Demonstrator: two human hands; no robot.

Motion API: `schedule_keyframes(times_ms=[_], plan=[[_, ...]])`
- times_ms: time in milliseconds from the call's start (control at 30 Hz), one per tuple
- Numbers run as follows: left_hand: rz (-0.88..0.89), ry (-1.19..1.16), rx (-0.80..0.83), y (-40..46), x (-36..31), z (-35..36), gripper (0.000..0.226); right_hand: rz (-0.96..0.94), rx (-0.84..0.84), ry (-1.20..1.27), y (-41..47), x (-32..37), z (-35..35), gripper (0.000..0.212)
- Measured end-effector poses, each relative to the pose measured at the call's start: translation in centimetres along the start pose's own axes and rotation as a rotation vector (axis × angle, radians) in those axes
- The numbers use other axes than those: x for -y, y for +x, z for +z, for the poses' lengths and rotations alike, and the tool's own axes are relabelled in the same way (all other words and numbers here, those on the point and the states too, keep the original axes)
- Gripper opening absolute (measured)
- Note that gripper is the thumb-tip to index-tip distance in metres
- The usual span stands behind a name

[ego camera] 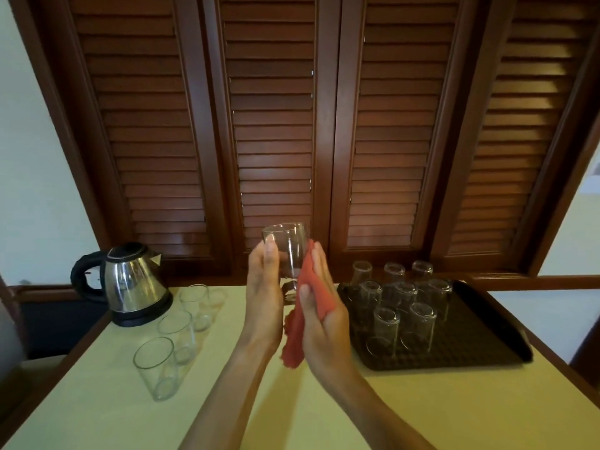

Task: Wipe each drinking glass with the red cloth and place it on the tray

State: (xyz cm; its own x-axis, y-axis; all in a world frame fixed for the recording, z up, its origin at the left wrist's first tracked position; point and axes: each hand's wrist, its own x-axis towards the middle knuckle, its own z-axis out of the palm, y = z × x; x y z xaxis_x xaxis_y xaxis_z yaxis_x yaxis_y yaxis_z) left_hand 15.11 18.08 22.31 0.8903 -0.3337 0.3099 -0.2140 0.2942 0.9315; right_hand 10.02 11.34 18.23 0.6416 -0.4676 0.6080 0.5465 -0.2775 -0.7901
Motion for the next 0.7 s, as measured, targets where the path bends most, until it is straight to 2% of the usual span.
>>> schedule_keyframes(times_ms=[100, 200, 267, 333, 400, 533, 600, 700], plan=[[-0.065, 0.029, 0.068, -1.5, 0.8, 0.7, 0.048, 0.064, -0.103, 0.041, 3.2, 0.9, -1.1, 0.053], [-0.171, -0.071, 0.077, -0.1, 0.2, 0.3, 0.055, 0.006, -0.040, -0.050, 1.0, 1.1, -0.1, 0.059], [-0.146, -0.110, 0.065, 0.9, -0.4, -0.3, 0.065, -0.052, 0.023, -0.075, -1.2, 0.7, 0.5, 0.060], [-0.140, -0.076, 0.044, 0.4, -0.1, -0.2, 0.070, -0.002, 0.010, -0.035, 0.0, 0.5, 0.2, 0.056], [-0.151, -0.046, 0.090, -0.7, 0.6, 0.3, 0.068, 0.093, -0.064, 0.022, 2.6, 1.0, -0.7, 0.055], [-0.114, -0.121, 0.020, -0.1, 0.6, -0.2, 0.059, 0.119, -0.001, 0.063, 1.2, 1.4, 0.3, 0.045], [-0.099, -0.122, 0.022, 0.6, 0.3, -0.6, 0.060, 0.089, 0.018, 0.083, -1.0, 1.3, 0.7, 0.052], [-0.131, -0.048, 0.076, -0.3, 1.4, -0.6, 0.047, 0.172, -0.086, 0.100, 1.0, 0.9, 0.2, 0.051]])
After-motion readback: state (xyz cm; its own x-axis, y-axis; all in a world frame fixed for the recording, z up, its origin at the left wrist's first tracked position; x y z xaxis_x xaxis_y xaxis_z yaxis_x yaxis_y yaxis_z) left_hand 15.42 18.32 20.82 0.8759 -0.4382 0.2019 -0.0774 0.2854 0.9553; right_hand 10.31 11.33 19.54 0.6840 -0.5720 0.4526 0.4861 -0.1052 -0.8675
